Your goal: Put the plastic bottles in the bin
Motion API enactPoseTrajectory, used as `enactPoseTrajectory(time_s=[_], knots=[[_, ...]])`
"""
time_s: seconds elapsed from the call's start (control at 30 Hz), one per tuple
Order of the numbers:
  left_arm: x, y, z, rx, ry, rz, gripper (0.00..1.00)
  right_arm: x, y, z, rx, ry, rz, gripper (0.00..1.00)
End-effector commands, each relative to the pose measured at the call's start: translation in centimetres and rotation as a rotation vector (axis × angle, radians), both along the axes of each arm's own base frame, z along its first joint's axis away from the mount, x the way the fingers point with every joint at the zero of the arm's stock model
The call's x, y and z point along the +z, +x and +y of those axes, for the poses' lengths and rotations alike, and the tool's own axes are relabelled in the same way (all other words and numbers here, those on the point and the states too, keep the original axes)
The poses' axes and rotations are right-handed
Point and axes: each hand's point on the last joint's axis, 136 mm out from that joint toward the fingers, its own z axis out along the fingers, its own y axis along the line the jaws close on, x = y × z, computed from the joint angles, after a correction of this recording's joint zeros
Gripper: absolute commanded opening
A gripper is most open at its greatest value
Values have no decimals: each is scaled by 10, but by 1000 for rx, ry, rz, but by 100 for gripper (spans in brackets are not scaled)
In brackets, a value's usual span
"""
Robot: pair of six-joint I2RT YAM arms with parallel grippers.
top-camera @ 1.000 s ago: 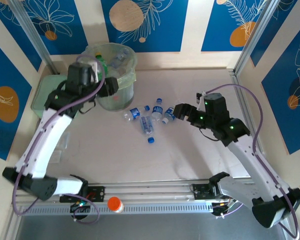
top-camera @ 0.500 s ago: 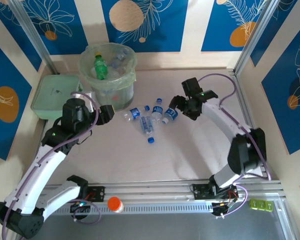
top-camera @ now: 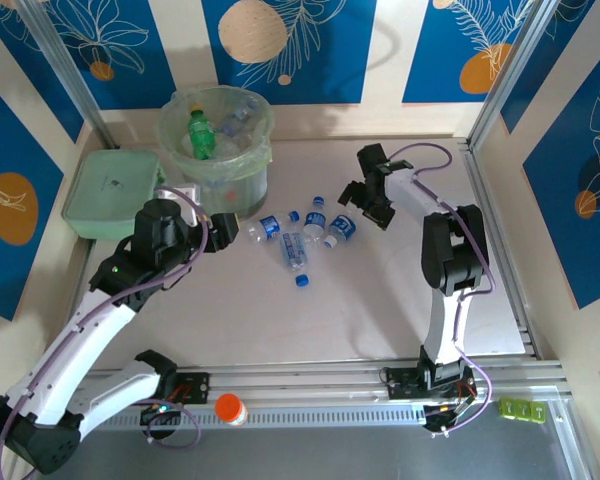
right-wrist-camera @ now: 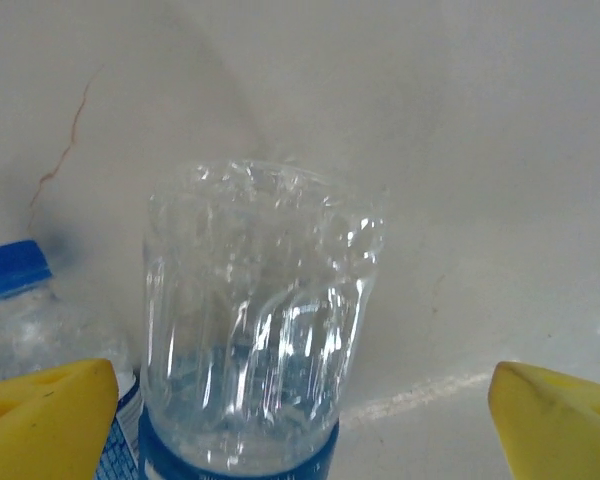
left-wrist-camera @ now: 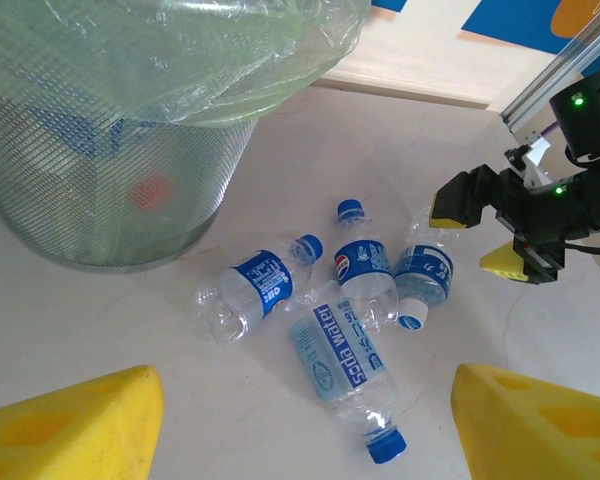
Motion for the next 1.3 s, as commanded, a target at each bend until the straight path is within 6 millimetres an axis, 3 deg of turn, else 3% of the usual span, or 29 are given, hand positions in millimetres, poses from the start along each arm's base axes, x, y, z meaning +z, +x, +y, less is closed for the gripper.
enactPoseTrajectory(time_s=[0.0, 0.33, 0.5, 0.67, 0.83, 1.03, 1.27], knots=[[14, -1, 3, 5, 20, -63, 75, -7, 4, 7, -43, 57, 45, 94], [19, -3, 5, 8, 46, -93, 75, -26, 5, 7, -92, 56, 83, 75], [19, -1, 4, 5, 46, -98, 75, -21, 0, 5, -89, 66, 62, 60], [18, -4, -11, -82, 36, -102, 75, -6, -12, 1, -72, 98, 17, 55], [12, -9, -31, -202, 26, -88, 81, 29, -30, 4, 4, 156, -101, 49], [-1, -11, -54, -285, -43, 26, 85, 92, -63, 23, 173, 247, -317, 49], [0, -22, -112, -437, -134, 132, 88, 165, -112, 43, 339, 374, -575, 48]])
